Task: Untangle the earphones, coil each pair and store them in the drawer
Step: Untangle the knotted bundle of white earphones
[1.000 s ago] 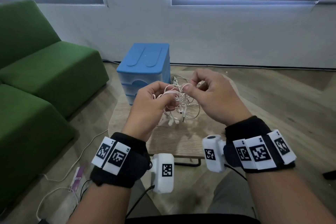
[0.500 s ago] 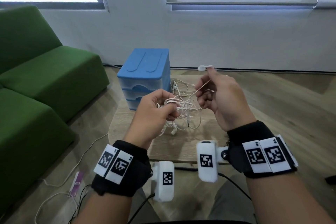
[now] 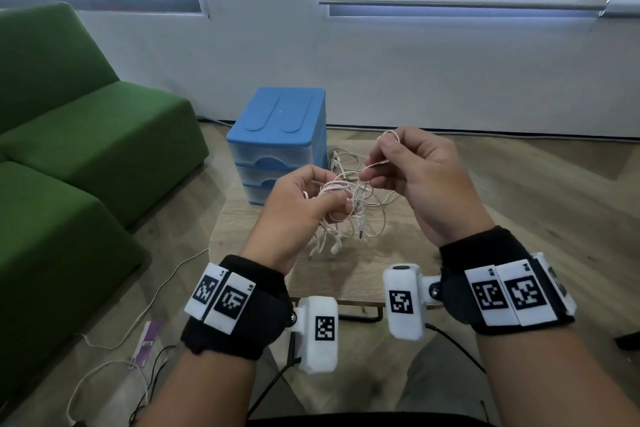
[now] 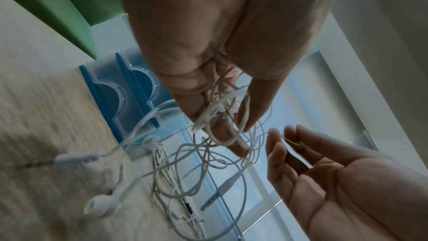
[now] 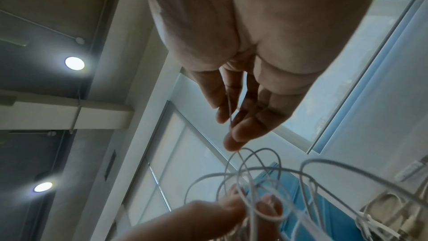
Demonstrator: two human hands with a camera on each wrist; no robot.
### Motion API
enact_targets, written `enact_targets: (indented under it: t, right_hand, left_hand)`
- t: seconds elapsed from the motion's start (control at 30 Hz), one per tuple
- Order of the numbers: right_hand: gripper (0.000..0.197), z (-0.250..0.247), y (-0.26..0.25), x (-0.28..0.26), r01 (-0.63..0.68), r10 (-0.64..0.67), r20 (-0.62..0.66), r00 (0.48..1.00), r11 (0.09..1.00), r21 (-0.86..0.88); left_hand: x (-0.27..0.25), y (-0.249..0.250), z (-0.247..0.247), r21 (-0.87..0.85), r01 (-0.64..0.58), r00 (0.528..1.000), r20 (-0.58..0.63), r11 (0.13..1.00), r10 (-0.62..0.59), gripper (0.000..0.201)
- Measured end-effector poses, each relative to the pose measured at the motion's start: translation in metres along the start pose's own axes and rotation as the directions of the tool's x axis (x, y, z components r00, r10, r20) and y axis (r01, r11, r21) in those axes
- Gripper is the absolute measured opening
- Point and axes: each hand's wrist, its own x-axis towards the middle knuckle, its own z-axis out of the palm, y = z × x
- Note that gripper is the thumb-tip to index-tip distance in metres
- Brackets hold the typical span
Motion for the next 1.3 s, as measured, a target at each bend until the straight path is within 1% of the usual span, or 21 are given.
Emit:
enact_targets:
  t: [0.07, 0.13, 0.2, 0.27, 0.4, 0.53, 0.57, 0.67, 0.73, 0.8, 0.9, 0.97, 1.03, 1.1, 1.17, 1.2, 1.23, 1.27, 1.3]
  right_hand:
    - [0.025, -0.003, -0.001, 0.001, 0.013, -0.013, 0.004, 1.000, 0.999, -0.030]
    - [0.023, -0.006, 0.002, 0.002, 0.023, -0.024, -0.013, 1.000, 0.996, -0.081]
    - [0.020, -0.010, 0.006, 0.004, 0.023, -0.028, -0.041, 0.999, 0.993, -0.120]
    - [0.017, -0.012, 0.010, 0.005, 0.017, -0.026, -0.072, 0.997, 0.993, -0.113]
    - [0.017, -0.014, 0.016, 0.006, 0.001, -0.007, -0.064, 0.998, 0.996, -0.092]
    - [0.014, -0.018, 0.028, 0.007, -0.029, 0.012, -0.062, 0.998, 0.960, -0.279]
    - [0.014, -0.019, 0.030, 0.007, -0.031, 0.012, -0.062, 0.998, 0.954, -0.299]
    - [0.013, -0.019, 0.031, 0.004, -0.020, 0.009, -0.046, 0.999, 0.969, -0.246]
    - [0.008, -0.017, 0.032, 0.003, -0.036, 0.032, -0.027, 0.999, 0.980, -0.195]
    - [0.007, -0.017, 0.035, 0.004, -0.060, 0.054, -0.035, 0.998, 0.978, -0.202]
    - [0.009, -0.020, 0.040, 0.004, -0.074, 0.044, -0.102, 0.994, 0.950, -0.303]
    - [0.008, -0.022, 0.041, 0.000, -0.055, 0.013, -0.112, 0.994, 0.923, -0.380]
    - [0.012, -0.020, 0.041, -0.005, -0.007, -0.013, -0.045, 0.999, 0.908, -0.419]
    - [0.014, -0.016, 0.041, -0.012, 0.062, -0.023, 0.094, 0.995, 0.898, -0.435]
    - [0.012, -0.010, 0.044, -0.018, 0.110, -0.006, 0.243, 0.970, 0.903, -0.416]
    - [0.010, -0.007, 0.046, -0.020, 0.107, 0.013, 0.289, 0.957, 0.911, -0.398]
    - [0.010, -0.004, 0.049, -0.022, 0.100, 0.024, 0.303, 0.953, 0.916, -0.388]
    - [0.012, -0.001, 0.052, -0.023, 0.096, 0.020, 0.280, 0.960, 0.915, -0.393]
    - [0.014, 0.002, 0.055, -0.024, 0.101, 0.000, 0.232, 0.973, 0.901, -0.421]
  left_hand:
    - [0.000, -0.001, 0.001, 0.032, -0.010, 1.000, 0.000, 0.999, 0.010, 0.014]
    - [0.001, 0.000, 0.002, 0.034, -0.006, 1.000, -0.003, 0.999, 0.006, 0.013]
    - [0.001, 0.003, 0.003, -0.036, 0.020, 1.000, 0.004, 0.999, -0.020, 0.011]
    - [0.002, 0.007, 0.004, -0.114, 0.040, 0.999, 0.018, 0.993, -0.039, 0.009]
    - [0.002, 0.010, 0.004, -0.126, 0.055, 0.998, 0.030, 0.990, -0.052, 0.008]
    - [0.004, 0.008, 0.001, -0.107, 0.081, 0.997, 0.019, 0.991, -0.079, 0.009]
    - [0.004, 0.008, 0.000, -0.095, 0.085, 0.996, 0.020, 0.992, -0.083, 0.009]
    - [0.005, 0.006, 0.001, -0.036, 0.082, 0.996, 0.025, 0.996, -0.081, 0.009]
    - [0.006, 0.003, 0.001, -0.007, 0.075, 0.997, 0.020, 0.997, -0.074, 0.008]
    - [0.007, 0.001, 0.002, -0.011, 0.079, 0.997, 0.007, 0.997, -0.079, 0.009]
    - [0.007, -0.001, 0.000, -0.042, 0.095, 0.995, -0.023, 0.995, -0.096, 0.011]
    - [0.008, -0.002, -0.003, -0.087, 0.107, 0.993, -0.047, 0.990, -0.111, 0.014]
    - [0.009, -0.004, -0.007, -0.144, 0.120, 0.989, -0.068, 0.982, -0.131, 0.016]
    - [0.011, -0.005, -0.009, -0.192, 0.138, 0.985, -0.079, 0.972, -0.155, 0.018]
    - [0.012, -0.006, -0.010, -0.230, 0.160, 0.981, -0.072, 0.960, -0.181, 0.022]
    - [0.013, -0.006, -0.010, -0.249, 0.176, 0.978, -0.063, 0.952, -0.197, 0.024]
    - [0.013, -0.006, -0.010, -0.268, 0.194, 0.975, -0.051, 0.944, -0.215, 0.025]
    - [0.013, -0.005, -0.010, -0.286, 0.212, 0.971, -0.042, 0.934, -0.233, 0.027]
    - [0.014, -0.005, -0.010, -0.308, 0.229, 0.967, -0.038, 0.923, -0.253, 0.028]
